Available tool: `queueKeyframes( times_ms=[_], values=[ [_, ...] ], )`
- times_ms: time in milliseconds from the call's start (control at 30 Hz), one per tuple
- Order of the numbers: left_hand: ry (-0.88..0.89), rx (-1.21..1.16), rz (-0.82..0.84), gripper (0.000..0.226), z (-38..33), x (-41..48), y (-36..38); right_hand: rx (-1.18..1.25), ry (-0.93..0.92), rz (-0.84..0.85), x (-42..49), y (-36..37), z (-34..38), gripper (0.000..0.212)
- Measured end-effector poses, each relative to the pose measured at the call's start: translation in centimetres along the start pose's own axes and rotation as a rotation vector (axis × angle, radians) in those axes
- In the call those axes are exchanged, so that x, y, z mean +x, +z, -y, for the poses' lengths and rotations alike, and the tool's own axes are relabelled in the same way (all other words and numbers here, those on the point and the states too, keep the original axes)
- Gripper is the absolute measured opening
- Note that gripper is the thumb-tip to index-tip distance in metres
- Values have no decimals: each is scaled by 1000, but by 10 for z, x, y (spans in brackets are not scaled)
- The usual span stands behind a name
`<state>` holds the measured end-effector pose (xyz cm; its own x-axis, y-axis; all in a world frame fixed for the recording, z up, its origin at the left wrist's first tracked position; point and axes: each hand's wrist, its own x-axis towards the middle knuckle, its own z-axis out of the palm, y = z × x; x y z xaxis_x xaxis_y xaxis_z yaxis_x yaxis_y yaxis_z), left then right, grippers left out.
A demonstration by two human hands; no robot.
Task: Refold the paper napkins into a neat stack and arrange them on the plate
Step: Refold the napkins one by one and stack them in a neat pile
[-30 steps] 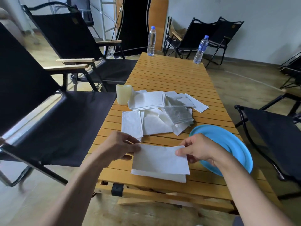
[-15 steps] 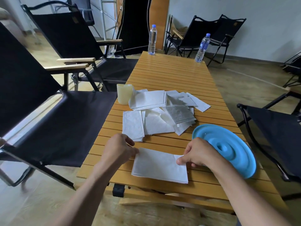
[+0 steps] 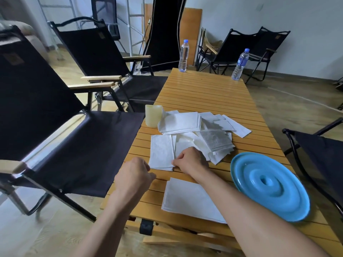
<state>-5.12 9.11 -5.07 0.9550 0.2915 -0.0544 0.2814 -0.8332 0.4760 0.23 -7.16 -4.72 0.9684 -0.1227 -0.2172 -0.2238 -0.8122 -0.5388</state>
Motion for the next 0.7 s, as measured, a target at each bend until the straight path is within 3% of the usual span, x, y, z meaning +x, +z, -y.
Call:
queueKeyframes(
  times_ms=[100,233,400,500,700],
  values=[
    [9,-28,-12,27,0,1,-5,30,-29,-56,1,-4,4,13],
    [22,-64,-35,32,-4,1,-10,8,-65,-160,0,-17,3,33],
    [22,-68,2,31,-7,-3,-6,-131,52,32,-4,-7,12,53],
    [9,-85,28,32,-9,-2,-3,-113,61,61,-3,-1,19,38],
    [72,-93,-41,36,-3,3,-4,-331,-71,-254,-7,-34,19,21]
  ],
)
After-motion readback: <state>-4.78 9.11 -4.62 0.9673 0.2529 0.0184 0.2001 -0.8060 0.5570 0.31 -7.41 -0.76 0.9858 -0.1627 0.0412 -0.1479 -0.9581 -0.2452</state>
